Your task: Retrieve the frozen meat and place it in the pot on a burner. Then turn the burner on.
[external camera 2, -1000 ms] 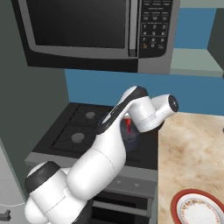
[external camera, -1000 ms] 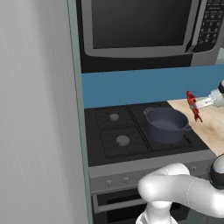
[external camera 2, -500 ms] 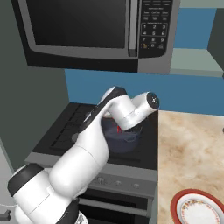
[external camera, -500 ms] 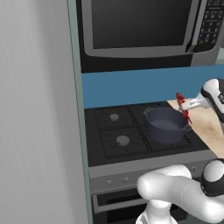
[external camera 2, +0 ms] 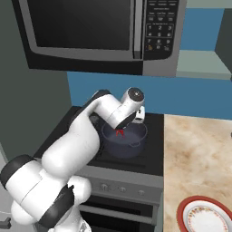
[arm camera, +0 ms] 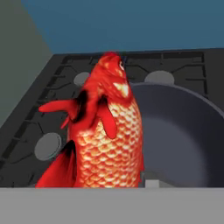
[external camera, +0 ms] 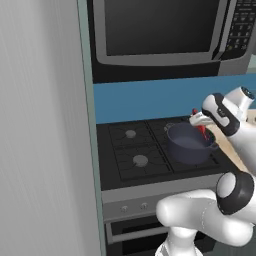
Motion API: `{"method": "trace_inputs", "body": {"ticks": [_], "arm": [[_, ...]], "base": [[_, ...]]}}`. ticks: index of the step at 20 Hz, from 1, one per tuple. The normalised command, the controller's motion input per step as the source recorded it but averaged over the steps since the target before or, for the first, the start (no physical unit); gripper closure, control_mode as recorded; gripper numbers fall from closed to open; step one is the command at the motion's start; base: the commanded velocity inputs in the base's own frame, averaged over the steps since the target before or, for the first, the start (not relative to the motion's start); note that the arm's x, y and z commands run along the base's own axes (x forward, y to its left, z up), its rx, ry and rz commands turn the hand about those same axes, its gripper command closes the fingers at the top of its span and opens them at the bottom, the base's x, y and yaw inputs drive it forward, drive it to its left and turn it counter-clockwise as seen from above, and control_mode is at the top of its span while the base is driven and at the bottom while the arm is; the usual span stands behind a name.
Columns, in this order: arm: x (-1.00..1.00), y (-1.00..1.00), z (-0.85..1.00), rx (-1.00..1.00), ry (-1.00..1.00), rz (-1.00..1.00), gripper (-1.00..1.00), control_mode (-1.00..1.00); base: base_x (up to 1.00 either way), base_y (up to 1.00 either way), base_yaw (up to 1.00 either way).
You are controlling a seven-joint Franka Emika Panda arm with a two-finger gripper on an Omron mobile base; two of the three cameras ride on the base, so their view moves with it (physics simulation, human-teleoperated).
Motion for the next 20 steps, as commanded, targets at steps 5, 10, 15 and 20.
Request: {"method": "trace_inputs", "body": {"ticks": [5,10,15,20], "arm": [[0.21,-0.02,-0.29,-0.13,0.01,-0.21,1.0,-1.0],[0.24,-0.01,-0.28,-0.05,0.04,-0.14,1.0,-1.0],[0.24,0.0,-0.26,-0.02,0.03,-0.11,1.0,-1.0],[0.05,-0.01,-0.06,0.0,0.03,-0.01,1.0,-1.0]], "base": [[0.0,0.0,0.0],[0.0,0.0,0.0],[0.0,0.0,0.0],[0.0,0.0,0.0]]}}
